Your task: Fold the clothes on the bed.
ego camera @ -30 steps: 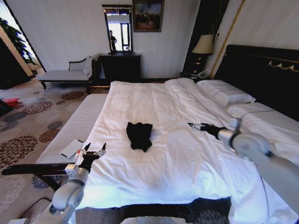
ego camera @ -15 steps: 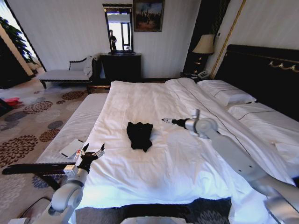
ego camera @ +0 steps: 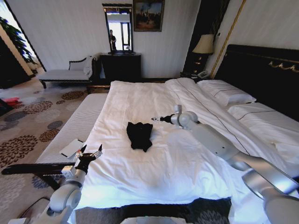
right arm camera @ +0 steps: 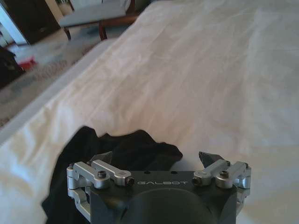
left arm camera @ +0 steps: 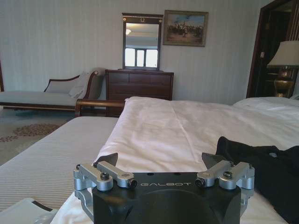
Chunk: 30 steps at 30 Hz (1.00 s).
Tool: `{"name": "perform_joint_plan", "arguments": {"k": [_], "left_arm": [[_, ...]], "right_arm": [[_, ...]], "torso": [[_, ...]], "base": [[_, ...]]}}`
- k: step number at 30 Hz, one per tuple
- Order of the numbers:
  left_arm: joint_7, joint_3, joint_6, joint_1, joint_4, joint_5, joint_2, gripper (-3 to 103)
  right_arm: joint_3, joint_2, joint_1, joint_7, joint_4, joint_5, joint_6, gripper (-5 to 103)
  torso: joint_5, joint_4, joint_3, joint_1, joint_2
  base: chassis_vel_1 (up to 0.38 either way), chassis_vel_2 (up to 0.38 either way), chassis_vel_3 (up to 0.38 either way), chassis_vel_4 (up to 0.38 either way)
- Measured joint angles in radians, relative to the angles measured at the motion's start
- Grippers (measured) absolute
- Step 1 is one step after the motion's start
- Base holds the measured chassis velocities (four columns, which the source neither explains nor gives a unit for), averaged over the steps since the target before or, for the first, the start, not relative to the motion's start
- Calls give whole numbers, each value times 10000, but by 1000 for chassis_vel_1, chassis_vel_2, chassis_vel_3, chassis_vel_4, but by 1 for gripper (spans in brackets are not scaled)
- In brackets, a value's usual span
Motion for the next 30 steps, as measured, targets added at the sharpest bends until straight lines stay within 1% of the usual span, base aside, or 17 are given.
{"name": "perform_joint_plan", "arguments": {"k": [4, 7, 8, 12, 13, 17, 18, 20, 22, 24, 26, 27, 30], "left_arm": [[52, -25, -38, 11, 66, -3, -46, 100], [111, -68, -93, 51, 132, -3, -83, 100], [111, -68, -93, 51, 132, -3, -83, 100], [115, -94, -103, 8, 193, -32, -76, 100], [115, -94, -103, 8, 193, -32, -76, 100], [112, -111, -103, -3, 208, -59, -70, 100], [111, -115, -103, -4, 221, -59, -70, 100], [111, -115, -104, -6, 233, -59, -70, 100], [112, -119, -108, -8, 247, -59, -76, 100], [111, -127, -109, -9, 247, -59, -89, 100], [111, -127, -109, -8, 247, -59, -89, 100], [111, -129, -113, -7, 252, -59, -90, 100], [111, -132, -118, -9, 270, -60, -87, 100]], "right_arm": [[-397, 131, 140, -230, -393, -308, 47, 100], [-705, 383, 277, -448, -984, -644, 148, 100], [-705, 383, 277, -448, -984, -644, 148, 100], [-867, 800, 422, -705, -1748, -841, 253, 100], [-867, 800, 422, -705, -1748, -841, 253, 100], [-1000, 1153, 528, -853, -2271, -1010, 314, 100], [-1022, 1228, 539, -880, -2373, -1055, 326, 102], [-1034, 1316, 548, -911, -2491, -1102, 343, 102], [-1047, 1474, 568, -989, -2755, -1192, 372, 97], [-1064, 1537, 585, -1065, -2905, -1260, 406, 89], [-1069, 1556, 594, -1090, -2941, -1279, 417, 89], [-1074, 1585, 601, -1111, -2980, -1301, 422, 82], [-1083, 1634, 603, -1123, -3022, -1335, 423, 80]], "torso": [[2, -2, 1, 0, 0], [4, -1, 0, 0, -1], [4, -1, 0, 0, -1], [2, 3, 0, 0, 0], [2, 3, 0, 0, 0], [2, 0, 1, 0, 0], [2, -1, 0, 0, 1], [2, -2, 0, 0, 2], [2, 2, 0, 0, 2], [2, 2, 1, 0, 1], [1, 0, 0, 0, 2], [2, -1, 0, 0, 1], [3, -1, 0, 0, 1]], "base": [[0, 0, 0, 0], [0, 0, 0, 0], [0, 0, 0, 0], [0, 0, 0, 0], [0, 0, 0, 0], [0, 0, 0, 0], [0, 0, 0, 0], [0, 0, 0, 0], [0, 0, 0, 0], [0, 0, 0, 0], [0, 0, 0, 0], [0, 0, 0, 0], [0, 0, 0, 0]]}}
